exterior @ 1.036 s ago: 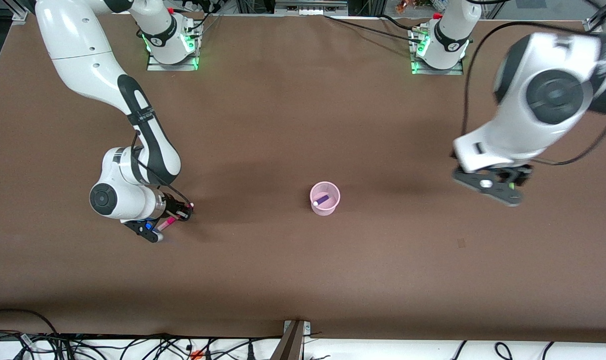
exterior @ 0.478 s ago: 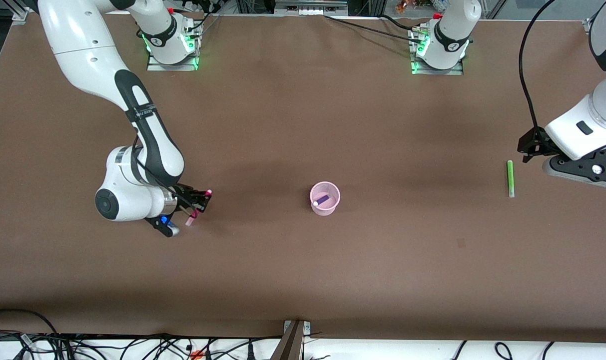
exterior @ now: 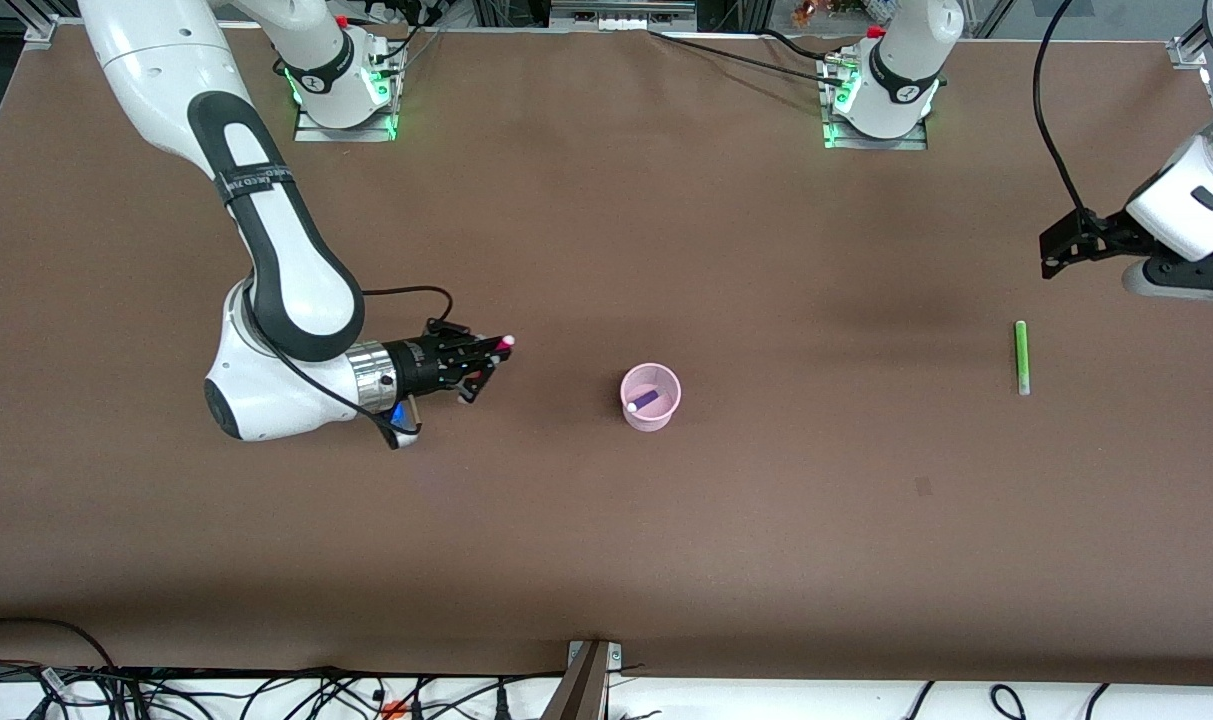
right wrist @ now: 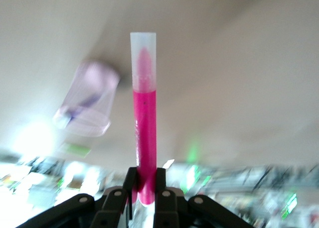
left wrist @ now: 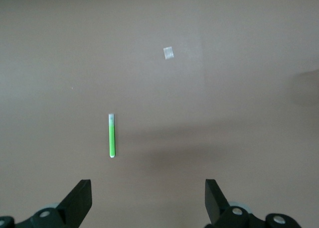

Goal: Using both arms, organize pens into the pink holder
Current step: 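Carry the pink marker over the pink cup with the right gripper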

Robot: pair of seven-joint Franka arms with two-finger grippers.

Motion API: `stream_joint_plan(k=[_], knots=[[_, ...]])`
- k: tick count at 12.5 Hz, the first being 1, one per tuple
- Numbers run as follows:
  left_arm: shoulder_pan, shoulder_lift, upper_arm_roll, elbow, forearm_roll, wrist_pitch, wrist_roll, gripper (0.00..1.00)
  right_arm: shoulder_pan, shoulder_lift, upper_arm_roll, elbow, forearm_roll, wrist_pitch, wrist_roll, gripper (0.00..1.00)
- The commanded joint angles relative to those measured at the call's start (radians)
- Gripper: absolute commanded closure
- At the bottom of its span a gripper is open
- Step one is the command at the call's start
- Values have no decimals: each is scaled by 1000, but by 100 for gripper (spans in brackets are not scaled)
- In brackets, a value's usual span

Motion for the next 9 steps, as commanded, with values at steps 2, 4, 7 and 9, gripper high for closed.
stream_joint_plan(k=[2, 4, 7, 9], knots=[[-17, -32, 11, -48, -17, 25, -33, 0, 72, 15, 40, 5, 261, 117, 121, 100], [-14, -18, 7, -36, -17, 23, -36, 0, 173, 27, 40, 6, 408, 283, 146, 100], [-14, -17, 1, -31, -17, 14, -50, 0, 253, 88, 40, 47, 515, 426, 140, 100], [-15, -14, -1, -23, -17, 12, -50, 0, 278, 150, 40, 117, 530, 470, 145, 100]])
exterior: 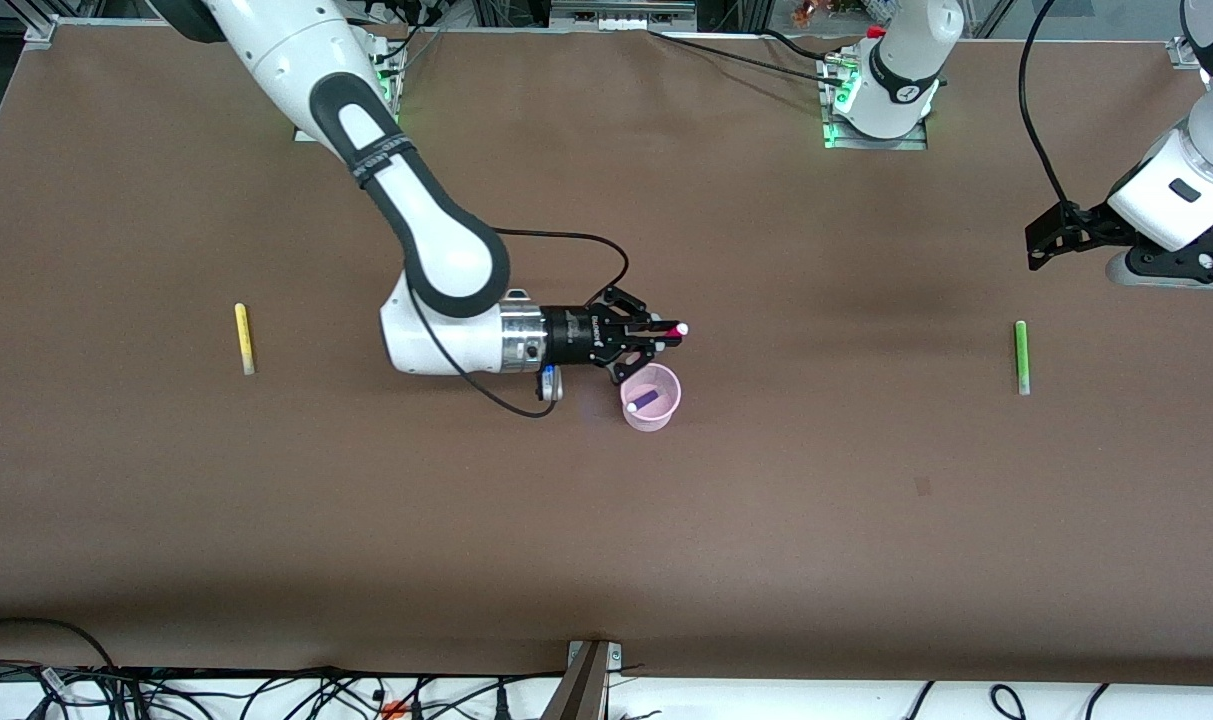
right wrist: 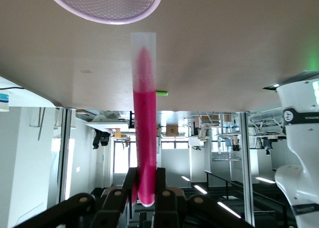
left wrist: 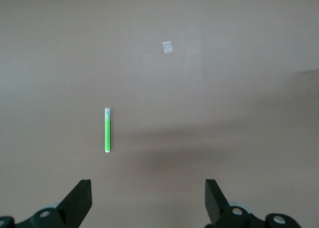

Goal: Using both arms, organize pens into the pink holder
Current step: 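Carry the pink marker over the pink cup with the right gripper, then lower the pink marker into the cup and open the right gripper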

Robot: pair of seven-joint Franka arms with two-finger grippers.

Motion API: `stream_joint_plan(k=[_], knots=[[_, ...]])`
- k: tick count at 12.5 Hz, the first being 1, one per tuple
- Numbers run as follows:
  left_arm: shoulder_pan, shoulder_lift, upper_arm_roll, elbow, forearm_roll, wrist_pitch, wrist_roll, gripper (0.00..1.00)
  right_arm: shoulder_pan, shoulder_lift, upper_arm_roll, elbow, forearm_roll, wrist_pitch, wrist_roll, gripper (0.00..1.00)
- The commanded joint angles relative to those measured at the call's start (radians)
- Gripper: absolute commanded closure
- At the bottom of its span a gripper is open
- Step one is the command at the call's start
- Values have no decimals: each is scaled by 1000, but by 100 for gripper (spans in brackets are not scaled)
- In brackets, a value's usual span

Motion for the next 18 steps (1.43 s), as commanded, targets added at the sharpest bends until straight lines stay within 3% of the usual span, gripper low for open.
stream_joint_plan(k=[1, 9, 10, 11, 12, 13, 16, 18], knots=[[-7, 0, 1, 8, -15, -2, -12, 0, 19, 90, -3, 115, 26, 49, 16, 100], [-1, 27, -1, 56, -16, -5, -12, 0, 45, 199, -10, 190, 25, 105, -67, 100], [1, 29, 1, 56, -16, -5, -10, 0, 45, 207, -10, 189, 25, 105, -92, 93], [1, 29, 1, 56, -16, -7, -12, 0, 45, 208, -10, 187, 23, 105, -110, 52], [-1, 27, -2, 56, -15, -8, -13, 0, 45, 204, -11, 189, 20, 105, -121, 5], [-9, 29, -2, 57, -15, -8, -13, 0, 44, 193, -29, 192, 13, 103, -118, 0], [-1, 27, -2, 56, -16, -16, -12, 0, 36, 158, -48, 207, -45, 96, -110, 0], [-1, 27, -1, 56, -16, -25, -13, 0, 33, 87, -51, 207, -244, 96, -112, 0]])
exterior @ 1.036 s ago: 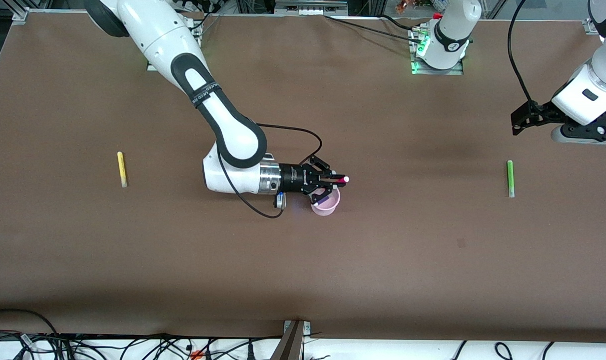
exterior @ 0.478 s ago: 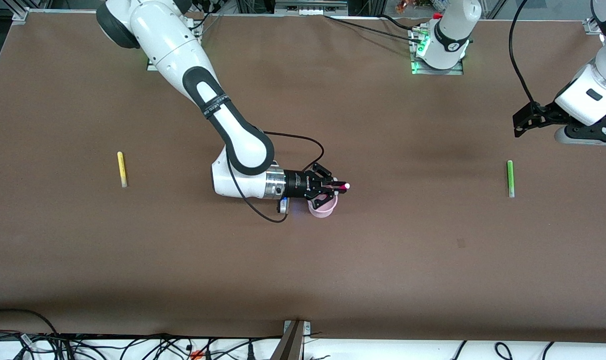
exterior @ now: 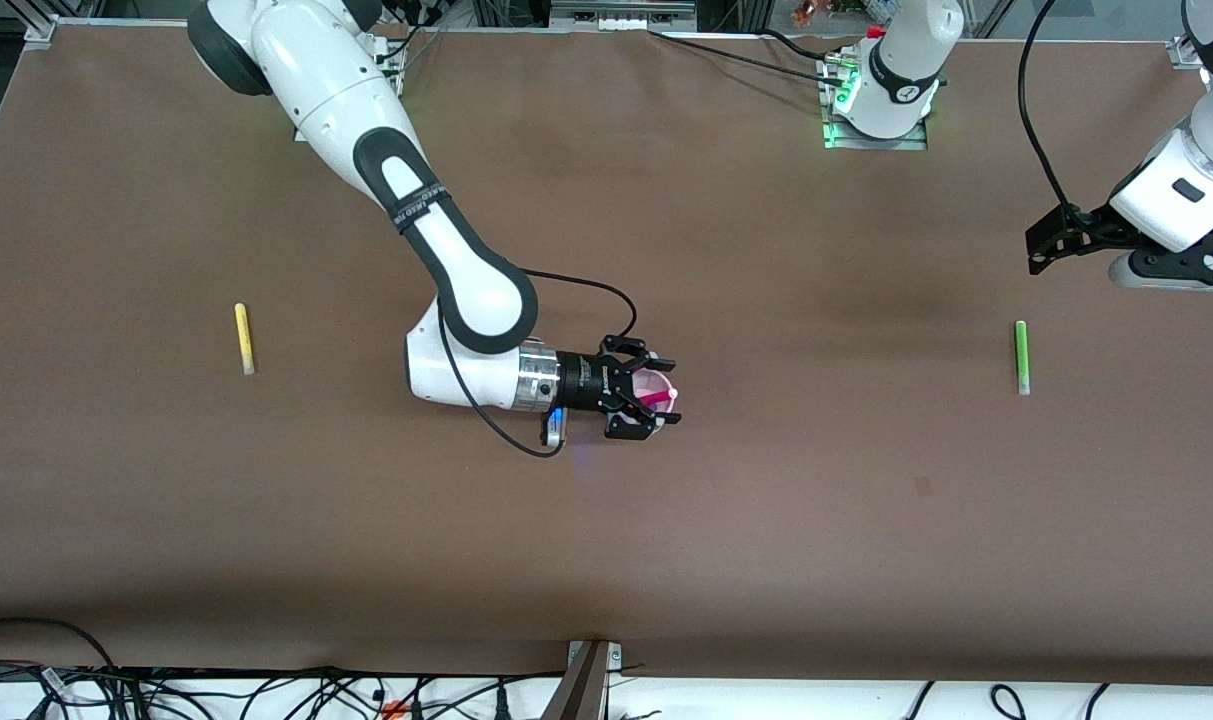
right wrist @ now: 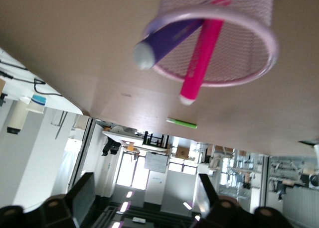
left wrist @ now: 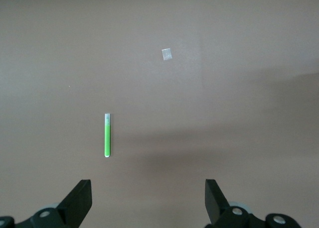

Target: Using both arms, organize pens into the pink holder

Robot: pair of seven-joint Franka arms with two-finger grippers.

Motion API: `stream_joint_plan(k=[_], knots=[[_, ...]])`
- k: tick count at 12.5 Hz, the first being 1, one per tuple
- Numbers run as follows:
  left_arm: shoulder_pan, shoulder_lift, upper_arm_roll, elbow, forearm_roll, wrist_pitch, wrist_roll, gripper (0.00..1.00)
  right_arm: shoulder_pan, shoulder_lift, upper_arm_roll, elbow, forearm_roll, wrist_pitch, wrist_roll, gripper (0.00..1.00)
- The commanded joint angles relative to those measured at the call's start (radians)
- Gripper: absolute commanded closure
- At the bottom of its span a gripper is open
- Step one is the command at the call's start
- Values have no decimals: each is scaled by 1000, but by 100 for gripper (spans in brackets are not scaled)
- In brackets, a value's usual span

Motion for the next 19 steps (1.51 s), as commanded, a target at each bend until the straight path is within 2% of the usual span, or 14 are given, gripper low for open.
stream_joint_plan(k=[1, 2, 4, 5, 7, 8, 9, 11, 15, 16, 19], knots=[[4, 15, -2, 32, -16, -32, -7, 0, 0, -107, -24, -14, -265, 0, 2, 0], [5, 15, -1, 32, -16, -34, -10, 0, -1, -163, -31, -34, -399, -2, -4, 0], [7, 17, 9, 32, -15, -32, 2, 0, -1, -222, -88, -60, -643, -34, -20, 0], [16, 17, 9, 32, -15, -32, -3, 0, -12, -248, -106, -60, -711, -81, -23, 0], [19, 17, 9, 33, -12, -34, 2, 0, -20, -318, -160, -62, -797, -216, -55, 0], [19, 17, 7, 33, -12, -34, 2, 0, -11, -369, -212, -85, -822, -286, -113, 0], [18, 17, 6, 33, -13, -34, -4, 0, -15, -433, -235, -134, -851, -372, -198, 0], [18, 28, 1, 45, -13, -34, -9, 0, -27, -565, -268, -221, -979, -471, -361, 0], [18, 31, -2, 50, -13, -34, -7, 0, -158, -809, -262, -369, -1217, -667, -660, 0], [19, 29, -1, 49, -13, -35, -9, 0, -185, -840, -252, -373, -1248, -710, -688, 0], [19, 32, 1, 50, -15, -35, -7, 0, -247, -889, -232, -375, -1262, -764, -756, 0]])
